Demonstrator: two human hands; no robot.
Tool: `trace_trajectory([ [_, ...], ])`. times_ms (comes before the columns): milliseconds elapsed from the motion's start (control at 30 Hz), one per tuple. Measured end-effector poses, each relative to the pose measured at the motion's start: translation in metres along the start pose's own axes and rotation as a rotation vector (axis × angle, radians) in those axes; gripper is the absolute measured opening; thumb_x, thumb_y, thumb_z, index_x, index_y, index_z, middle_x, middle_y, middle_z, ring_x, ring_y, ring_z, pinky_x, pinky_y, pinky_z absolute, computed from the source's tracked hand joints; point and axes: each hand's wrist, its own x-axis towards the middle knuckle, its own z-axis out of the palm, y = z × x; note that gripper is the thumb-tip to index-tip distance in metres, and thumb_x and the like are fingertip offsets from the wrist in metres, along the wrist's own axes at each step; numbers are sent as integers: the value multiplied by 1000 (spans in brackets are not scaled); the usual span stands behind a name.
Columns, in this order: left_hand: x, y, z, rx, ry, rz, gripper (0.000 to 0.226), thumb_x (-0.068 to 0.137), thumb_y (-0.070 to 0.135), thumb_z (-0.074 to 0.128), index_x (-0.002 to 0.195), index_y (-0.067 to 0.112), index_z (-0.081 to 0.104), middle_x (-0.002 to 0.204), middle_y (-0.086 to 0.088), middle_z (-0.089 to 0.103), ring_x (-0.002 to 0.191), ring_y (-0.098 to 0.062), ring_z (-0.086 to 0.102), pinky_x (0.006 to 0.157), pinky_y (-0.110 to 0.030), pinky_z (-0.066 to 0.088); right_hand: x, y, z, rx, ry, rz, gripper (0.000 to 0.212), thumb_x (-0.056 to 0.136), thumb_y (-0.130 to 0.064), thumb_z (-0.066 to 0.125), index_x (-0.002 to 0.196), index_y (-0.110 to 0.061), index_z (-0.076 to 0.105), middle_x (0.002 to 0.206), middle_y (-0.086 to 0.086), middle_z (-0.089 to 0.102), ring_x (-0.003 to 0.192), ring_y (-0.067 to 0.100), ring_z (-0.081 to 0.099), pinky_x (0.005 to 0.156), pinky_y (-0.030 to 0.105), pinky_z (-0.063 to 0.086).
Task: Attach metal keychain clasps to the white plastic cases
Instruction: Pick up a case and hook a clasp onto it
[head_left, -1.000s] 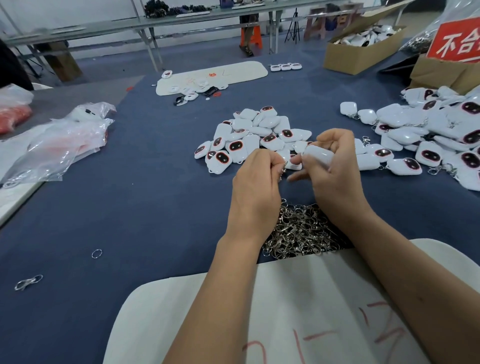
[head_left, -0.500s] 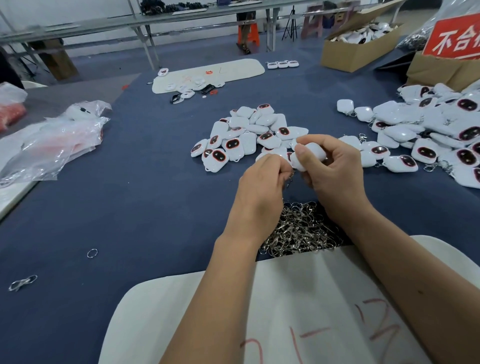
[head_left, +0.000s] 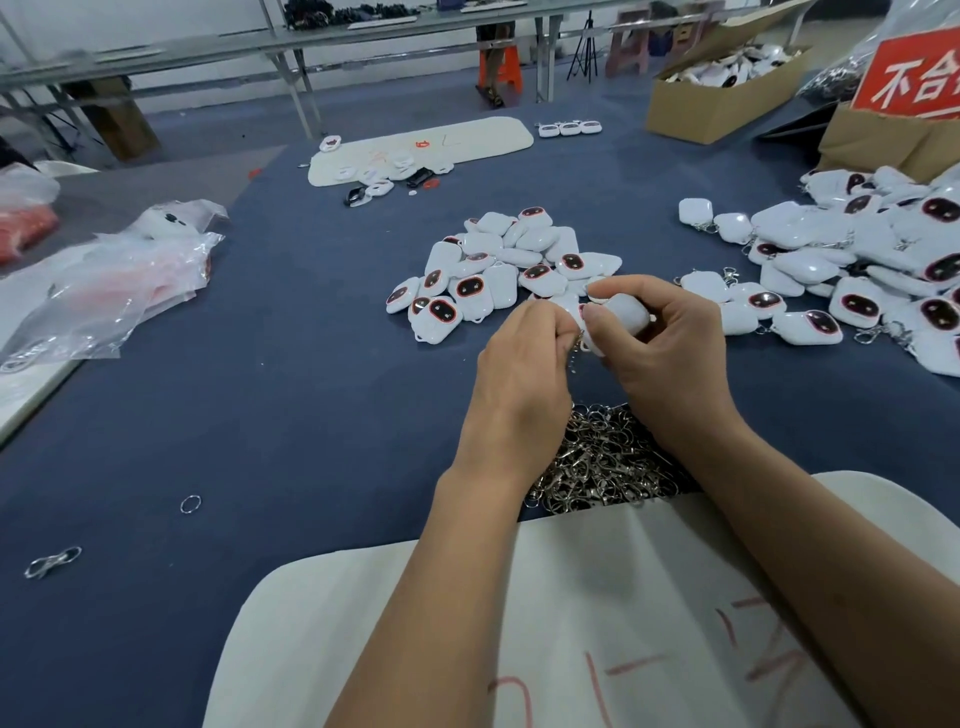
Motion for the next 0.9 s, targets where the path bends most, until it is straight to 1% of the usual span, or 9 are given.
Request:
trace_trajectory([
  [100, -1, -2, -1, -3, -11, -3, 20, 96, -2, 45, 82, 10, 51, 81, -2, 54, 77, -26, 48, 66, -49, 43, -1, 1, 1, -18, 44, -10, 6, 90, -15, 74, 96, -17, 76, 83, 10, 70, 67, 15, 55, 61, 46, 53],
  [233, -2, -4, 2, 60, -69, 45, 18, 96, -5, 46, 86, 8, 54, 83, -3, 55, 76, -29, 49, 68, -54, 45, 2, 1, -3, 6, 105, 3, 5, 93, -19, 73, 98, -17, 75, 83, -7, 70, 68, 13, 59, 64, 38, 55],
  [300, -1, -5, 3, 61, -79, 51, 18, 96, -4, 46, 87, 9, 55, 84, -2, 56, 77, -29, 51, 69, -55, 46, 2, 1, -3, 10, 87, 10, 6, 93, -19, 73, 98, -16, 75, 83, -6, 69, 68, 15, 59, 64, 41, 55],
  [400, -1, -6, 3, 47, -86, 53, 18, 95, -3, 46, 88, 10, 55, 86, -2, 59, 79, -28, 54, 70, -54, 48, 1, 1, -1, -27, 54, -2, 6, 92, -17, 73, 98, -16, 76, 81, 1, 69, 68, 18, 59, 64, 50, 57],
  [467, -1, -6, 3, 52, -82, 62, 19, 96, -4, 47, 89, 11, 56, 86, -2, 58, 78, -28, 54, 69, -54, 48, 1, 1, -1, -29, 49, -5, 6, 91, -17, 73, 97, -16, 76, 80, 6, 70, 66, 20, 58, 63, 53, 56],
  [533, -1, -6, 3, 55, -78, 68, 19, 96, -4, 47, 88, 11, 56, 85, -1, 57, 76, -28, 53, 69, -54, 47, 2, 0, -2, -29, 52, -3, 6, 91, -17, 73, 97, -17, 76, 81, 9, 70, 66, 21, 58, 62, 53, 56],
  [767, -3, -4, 3, 62, -76, 11, 18, 94, 1, 43, 87, 15, 53, 87, -2, 56, 79, -29, 52, 69, -55, 47, 0, -1, -1, -36, 47, -11, 5, 90, -14, 75, 94, -16, 76, 81, -3, 71, 66, 12, 60, 65, 47, 59],
  [833, -4, -1, 3, 63, -76, 2, 17, 92, 5, 40, 85, 16, 50, 87, -3, 56, 79, -29, 52, 69, -53, 47, 0, -1, 0, -40, 43, -14, 4, 90, -13, 75, 92, -16, 76, 80, -7, 70, 66, 11, 60, 65, 45, 59],
  [900, -4, 2, 2, 70, -83, -11, 16, 91, 9, 37, 83, 19, 47, 87, -4, 55, 78, -29, 50, 67, -49, 46, 0, -1, 0, -42, 38, -17, 2, 89, -13, 75, 90, -15, 75, 79, -7, 70, 66, 11, 60, 65, 44, 59],
])
